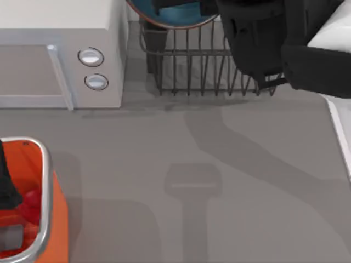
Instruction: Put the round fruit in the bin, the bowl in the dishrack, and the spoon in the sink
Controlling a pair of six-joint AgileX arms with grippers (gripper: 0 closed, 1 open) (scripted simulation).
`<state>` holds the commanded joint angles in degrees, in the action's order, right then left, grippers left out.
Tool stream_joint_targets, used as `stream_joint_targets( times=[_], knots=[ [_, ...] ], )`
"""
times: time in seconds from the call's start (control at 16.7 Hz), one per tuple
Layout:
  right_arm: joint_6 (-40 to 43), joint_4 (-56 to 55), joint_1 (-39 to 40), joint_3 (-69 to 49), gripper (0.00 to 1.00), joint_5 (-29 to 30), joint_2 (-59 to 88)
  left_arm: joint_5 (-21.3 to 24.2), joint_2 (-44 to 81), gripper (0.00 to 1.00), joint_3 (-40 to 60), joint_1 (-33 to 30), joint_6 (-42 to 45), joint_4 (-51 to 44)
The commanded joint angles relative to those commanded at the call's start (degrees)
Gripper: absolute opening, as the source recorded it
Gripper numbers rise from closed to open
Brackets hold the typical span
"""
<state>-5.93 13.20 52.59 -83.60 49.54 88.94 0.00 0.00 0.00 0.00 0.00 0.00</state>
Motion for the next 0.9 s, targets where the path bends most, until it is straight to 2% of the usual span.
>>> stream_joint_targets(
  times=[0.18, 0.36, 0.66, 0.9],
  knots=[
    [2.94, -8.65, 4.84, 0.92, 0.00, 8.14, -4.31, 0.00, 0.00, 1.00, 0.00, 0.00, 0.00, 0.00],
    [4.12, -11.85, 6.87, 1.24, 0.00, 11.27, -6.36, 0.00, 0.00, 1.00, 0.00, 0.00, 0.00, 0.00],
    [4.02, -11.86, 6.47, 1.04, 0.00, 11.01, -6.08, 0.00, 0.00, 1.00, 0.00, 0.00, 0.00, 0.00],
    [4.18, -17.97, 1.84, 1.75, 0.00, 6.45, 0.08, 0.00, 0.00, 1.00, 0.00, 0.00, 0.00, 0.00]
  ],
)
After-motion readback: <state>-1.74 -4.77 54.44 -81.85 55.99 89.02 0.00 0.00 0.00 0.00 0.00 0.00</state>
